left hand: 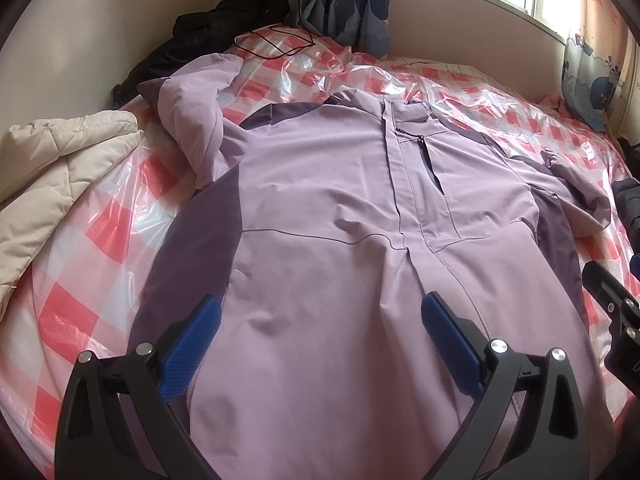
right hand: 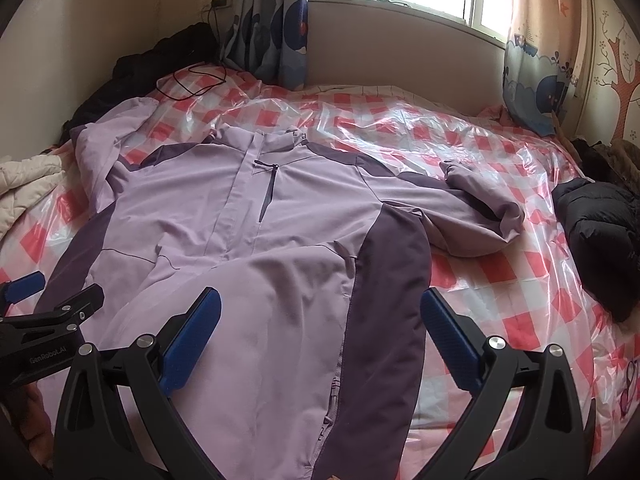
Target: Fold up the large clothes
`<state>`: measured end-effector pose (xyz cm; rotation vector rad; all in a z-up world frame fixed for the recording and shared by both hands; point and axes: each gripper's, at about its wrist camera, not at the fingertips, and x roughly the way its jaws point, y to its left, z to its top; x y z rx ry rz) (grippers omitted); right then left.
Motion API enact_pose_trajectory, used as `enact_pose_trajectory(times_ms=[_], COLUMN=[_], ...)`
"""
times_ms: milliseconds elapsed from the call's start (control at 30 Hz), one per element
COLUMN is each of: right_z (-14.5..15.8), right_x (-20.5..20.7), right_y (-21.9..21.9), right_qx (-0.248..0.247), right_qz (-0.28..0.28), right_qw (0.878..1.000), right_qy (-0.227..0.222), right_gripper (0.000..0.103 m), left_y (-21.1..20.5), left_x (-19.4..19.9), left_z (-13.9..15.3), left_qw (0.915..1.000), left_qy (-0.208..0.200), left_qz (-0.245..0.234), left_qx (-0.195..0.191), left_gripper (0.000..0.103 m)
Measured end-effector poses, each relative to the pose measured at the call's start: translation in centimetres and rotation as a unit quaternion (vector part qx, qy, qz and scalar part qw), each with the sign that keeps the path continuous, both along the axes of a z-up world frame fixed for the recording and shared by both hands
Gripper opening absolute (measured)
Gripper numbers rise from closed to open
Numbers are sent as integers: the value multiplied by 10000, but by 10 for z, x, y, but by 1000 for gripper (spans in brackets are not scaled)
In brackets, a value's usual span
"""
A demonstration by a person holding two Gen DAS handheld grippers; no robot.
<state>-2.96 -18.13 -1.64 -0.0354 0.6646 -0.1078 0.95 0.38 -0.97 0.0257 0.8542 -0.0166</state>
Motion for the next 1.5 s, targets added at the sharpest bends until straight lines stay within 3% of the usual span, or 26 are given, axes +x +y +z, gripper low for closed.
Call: enact_pose_trajectory(times_ms=[1500], right_z=[-4], right_x=[-1], right_y=[7], right_qx=[15], right_qz=[38], right_qw=[10000], right_qy=[64], right_gripper=[96], left_y=[-9], left_x=[0], left_z=[-7], left_qw=[9999], left_qy=[98], left_qz=[-60], left_qx=[-7], left_gripper=[96])
